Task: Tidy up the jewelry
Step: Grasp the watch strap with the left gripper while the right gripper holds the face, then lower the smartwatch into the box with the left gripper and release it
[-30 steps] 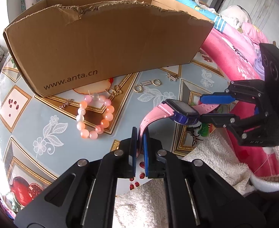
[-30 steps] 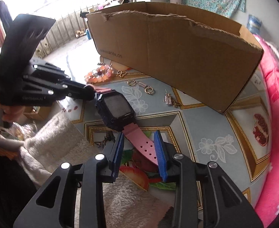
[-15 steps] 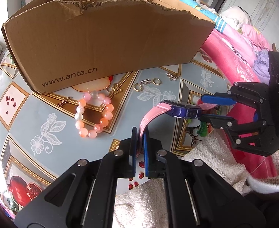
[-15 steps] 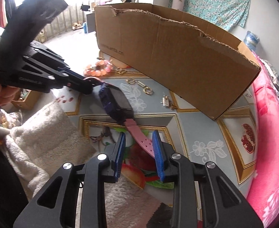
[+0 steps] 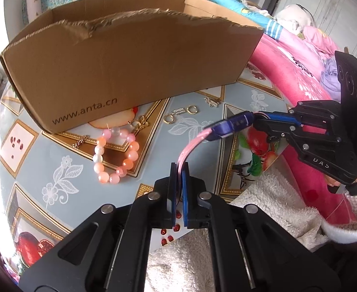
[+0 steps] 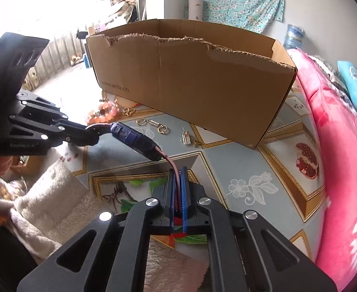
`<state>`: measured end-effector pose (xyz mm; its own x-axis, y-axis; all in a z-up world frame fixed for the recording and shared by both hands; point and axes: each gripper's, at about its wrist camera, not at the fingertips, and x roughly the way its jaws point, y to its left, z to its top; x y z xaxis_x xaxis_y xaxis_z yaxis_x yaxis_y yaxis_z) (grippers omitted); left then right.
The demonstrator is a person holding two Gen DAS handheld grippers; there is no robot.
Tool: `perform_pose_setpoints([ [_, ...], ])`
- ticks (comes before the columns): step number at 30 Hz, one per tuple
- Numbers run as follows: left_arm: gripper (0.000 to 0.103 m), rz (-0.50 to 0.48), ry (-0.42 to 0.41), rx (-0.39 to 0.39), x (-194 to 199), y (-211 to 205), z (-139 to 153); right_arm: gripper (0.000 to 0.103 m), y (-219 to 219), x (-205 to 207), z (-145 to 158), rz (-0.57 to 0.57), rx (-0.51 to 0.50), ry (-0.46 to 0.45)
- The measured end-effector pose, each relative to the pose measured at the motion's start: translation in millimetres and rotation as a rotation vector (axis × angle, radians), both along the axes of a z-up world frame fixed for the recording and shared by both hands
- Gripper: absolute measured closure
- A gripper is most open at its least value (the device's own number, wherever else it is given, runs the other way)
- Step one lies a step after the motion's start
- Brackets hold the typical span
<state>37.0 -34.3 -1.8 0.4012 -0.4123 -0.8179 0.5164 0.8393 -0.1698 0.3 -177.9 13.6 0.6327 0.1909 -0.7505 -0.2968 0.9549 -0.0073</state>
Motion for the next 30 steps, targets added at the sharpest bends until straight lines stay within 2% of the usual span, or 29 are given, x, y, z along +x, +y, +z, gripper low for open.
perform_pose_setpoints([
  [4, 0.101, -0.009, -0.016, -0.013, -3.4, 0.4, 7.3, 0.099, -1.2, -3.2, 9.1, -0.016, 0.008, -0.028],
  [9, 0.101, -0.017, -0.072, -0.052, -13.9, 2.2, 31.1, 0.099, -0.5, -14.1, 32.0, -0.029, -0.001, -0.090],
  [14, 0.101, -0.043, -0.189, -0.108, -22.5, 7.2, 82.3, 0.099, -0.2, -19.8, 79.9, -0.017, 0.006, -0.193],
  [17, 0.101, -0.063, -0.263, -0.121, -15.4, 8.4, 116.6, 0.099, -3.1, -8.6, 111.8, 0.007, 0.020, -0.249],
  [19, 0.101, -0.065, -0.285, -0.121, -3.1, 8.3, 133.9, 0.099, -9.3, 12.3, 130.0, 0.029, 0.046, -0.250],
  [23, 0.101, -0.053, -0.260, -0.103, 49.4, 1.0, 152.9, 0.100, -23.0, 71.2, 144.5, 0.063, 0.088, -0.154],
  [26, 0.101, -0.041, -0.141, -0.095, 102.3, -8.4, 148.9, 0.100, -32.9, 127.2, 139.6, 0.065, 0.082, -0.025],
  [30, 0.101, -0.010, 0.006, -0.039, 169.4, -22.6, 130.0, 0.100, -39.8, 197.6, 118.1, 0.072, 0.021, 0.162],
])
